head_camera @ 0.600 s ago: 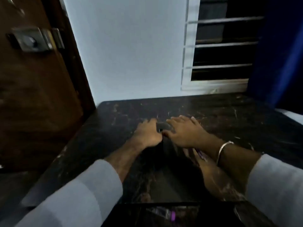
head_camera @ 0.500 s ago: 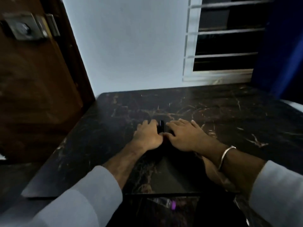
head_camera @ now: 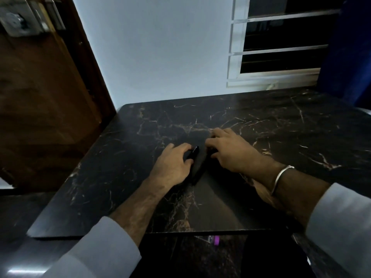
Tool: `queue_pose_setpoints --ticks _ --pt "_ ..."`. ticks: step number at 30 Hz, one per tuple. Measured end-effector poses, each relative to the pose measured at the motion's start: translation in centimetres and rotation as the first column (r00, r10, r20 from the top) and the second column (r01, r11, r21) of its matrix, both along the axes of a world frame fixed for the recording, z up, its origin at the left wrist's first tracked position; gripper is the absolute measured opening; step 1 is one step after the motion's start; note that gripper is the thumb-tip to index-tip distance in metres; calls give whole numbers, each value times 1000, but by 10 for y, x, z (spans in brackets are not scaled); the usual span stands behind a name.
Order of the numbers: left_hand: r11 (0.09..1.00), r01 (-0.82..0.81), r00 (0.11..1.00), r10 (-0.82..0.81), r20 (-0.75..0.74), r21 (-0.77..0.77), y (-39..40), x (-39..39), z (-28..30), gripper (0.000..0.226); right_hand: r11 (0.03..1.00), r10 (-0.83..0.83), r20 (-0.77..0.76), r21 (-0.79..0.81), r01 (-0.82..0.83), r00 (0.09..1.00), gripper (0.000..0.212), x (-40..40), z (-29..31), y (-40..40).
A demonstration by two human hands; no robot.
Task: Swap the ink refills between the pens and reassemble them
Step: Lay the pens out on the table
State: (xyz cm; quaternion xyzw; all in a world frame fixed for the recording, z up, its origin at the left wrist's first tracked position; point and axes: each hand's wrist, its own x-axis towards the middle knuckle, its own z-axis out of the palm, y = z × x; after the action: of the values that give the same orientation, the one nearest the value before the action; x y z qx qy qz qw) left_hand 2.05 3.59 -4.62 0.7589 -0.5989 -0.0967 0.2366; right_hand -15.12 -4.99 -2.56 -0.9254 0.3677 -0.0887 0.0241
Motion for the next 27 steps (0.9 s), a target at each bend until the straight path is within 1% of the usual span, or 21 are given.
queue_pose_setpoints --ticks 2,4,5,6,7,8,10,12,13,14,16,18,20,22,23,24,25,26,27 --pt "1000 -15 1000 15 -3 -9 1 0 0 42 997 75 -30 20 -74 997 22 -4 7 -2" --pt "999 -34 999 34 -1 -4 3 -3 3 42 988 153 -71 -12 -154 986 14 -7 12 1" --pt "998 -49 999 49 14 -29 5 -4 7 41 980 197 -81 -26 -199 977 14 -10 14 4" --pt "995 -59 997 63 44 -85 10 -6 12 39 971 237 -74 -19 -239 969 15 -13 17 9" --pt "988 -47 996 58 73 -144 18 -8 18 39 961 276 -37 -1 -277 960 16 -16 20 15" --pt "986 -3 996 18 89 -167 27 -12 25 40 949 315 23 12 -315 949 17 -21 23 22" --pt "981 165 983 -156 95 -104 51 -23 35 42 923 380 166 -11 -384 910 18 -31 29 41" --pt "951 301 952 -296 76 -68 76 -35 38 30 911 406 273 -39 -411 872 26 -42 33 66" --pt "943 325 945 -321 60 -75 87 -40 37 23 913 398 299 -32 -407 867 29 -48 31 79" --pt "939 332 943 -328 58 -90 97 -44 37 19 919 378 300 -10 -394 876 30 -53 29 93" --pt "935 342 936 -329 122 -100 113 -50 36 18 933 345 239 22 -360 908 32 -60 26 115" --pt "924 365 926 -347 151 -115 124 -51 33 16 937 343 149 17 -349 927 26 -66 22 122" --pt "917 377 922 -359 145 -130 128 -54 29 23 936 350 92 13 -353 932 16 -70 22 124" --pt "929 349 933 -332 141 -122 130 -60 24 34 924 381 52 -37 -379 923 17 -73 22 125" --pt "945 302 949 -286 132 -124 130 -59 22 41 914 401 56 -96 -395 914 24 -78 21 123" --pt "964 227 970 -211 121 -140 129 -54 22 49 911 400 91 -153 -384 912 34 -86 21 117" --pt "978 138 988 -125 92 -156 129 -44 21 57 928 350 157 -189 -320 924 42 -99 22 107" --pt "985 48 998 -41 43 -165 128 -31 22 62 961 237 235 -198 -193 943 47 -117 23 91" --pt "986 -32 999 30 -12 -162 129 -18 23 65 984 61 286 -176 -11 956 48 -136 27 72"
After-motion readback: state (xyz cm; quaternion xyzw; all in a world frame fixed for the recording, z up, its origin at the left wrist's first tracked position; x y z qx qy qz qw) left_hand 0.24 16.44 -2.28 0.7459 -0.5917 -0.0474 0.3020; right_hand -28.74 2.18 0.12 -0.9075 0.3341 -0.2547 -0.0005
